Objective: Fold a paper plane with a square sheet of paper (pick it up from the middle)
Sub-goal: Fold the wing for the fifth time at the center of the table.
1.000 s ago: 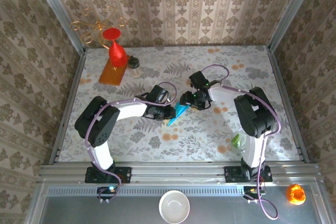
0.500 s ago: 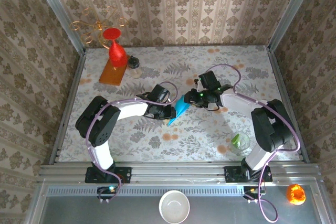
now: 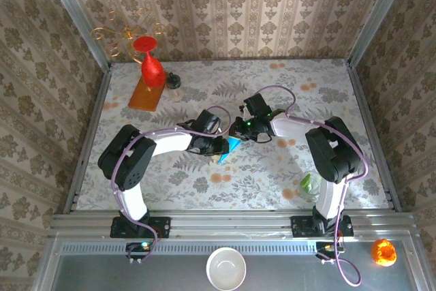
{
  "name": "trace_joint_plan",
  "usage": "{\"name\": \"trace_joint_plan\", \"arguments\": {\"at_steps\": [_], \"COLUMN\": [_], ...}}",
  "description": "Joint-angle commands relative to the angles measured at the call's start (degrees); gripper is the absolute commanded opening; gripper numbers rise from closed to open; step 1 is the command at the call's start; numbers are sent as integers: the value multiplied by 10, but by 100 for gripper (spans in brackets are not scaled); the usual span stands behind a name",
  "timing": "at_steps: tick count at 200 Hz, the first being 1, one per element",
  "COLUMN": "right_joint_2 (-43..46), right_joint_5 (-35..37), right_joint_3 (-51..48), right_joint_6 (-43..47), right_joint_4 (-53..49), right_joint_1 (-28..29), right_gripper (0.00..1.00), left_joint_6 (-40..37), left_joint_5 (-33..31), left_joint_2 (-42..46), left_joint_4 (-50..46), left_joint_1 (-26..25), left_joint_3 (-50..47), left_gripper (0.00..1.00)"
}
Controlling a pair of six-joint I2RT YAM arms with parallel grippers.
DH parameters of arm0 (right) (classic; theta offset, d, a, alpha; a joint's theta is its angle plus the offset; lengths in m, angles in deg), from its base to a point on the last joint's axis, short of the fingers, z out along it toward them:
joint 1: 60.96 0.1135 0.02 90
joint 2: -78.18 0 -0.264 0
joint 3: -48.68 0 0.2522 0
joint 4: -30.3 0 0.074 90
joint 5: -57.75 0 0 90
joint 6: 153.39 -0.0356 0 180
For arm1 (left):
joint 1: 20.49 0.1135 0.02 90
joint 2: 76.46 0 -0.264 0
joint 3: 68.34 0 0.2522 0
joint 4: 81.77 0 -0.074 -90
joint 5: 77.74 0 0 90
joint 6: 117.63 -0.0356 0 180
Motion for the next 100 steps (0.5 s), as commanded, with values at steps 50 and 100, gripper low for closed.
{"name": "trace_joint_plan", "arguments": {"at_steps": [50, 100], "right_joint_2": [-27, -35], "right_joint_5": [35, 47], "right_joint_3": [21, 19], "right_joint_6": [6, 11], "right_joint_4": [-41, -51], "right_joint_1": [3, 3], "right_gripper": [15, 15], "left_joint_6": [-5, -6], "left_joint_5": [-10, -9], "left_joint_2": [-22, -24], "left_joint_4": [-27, -28], "left_joint_1": [-10, -10], "left_joint_3": [-18, -16], "left_gripper": [31, 31]}}
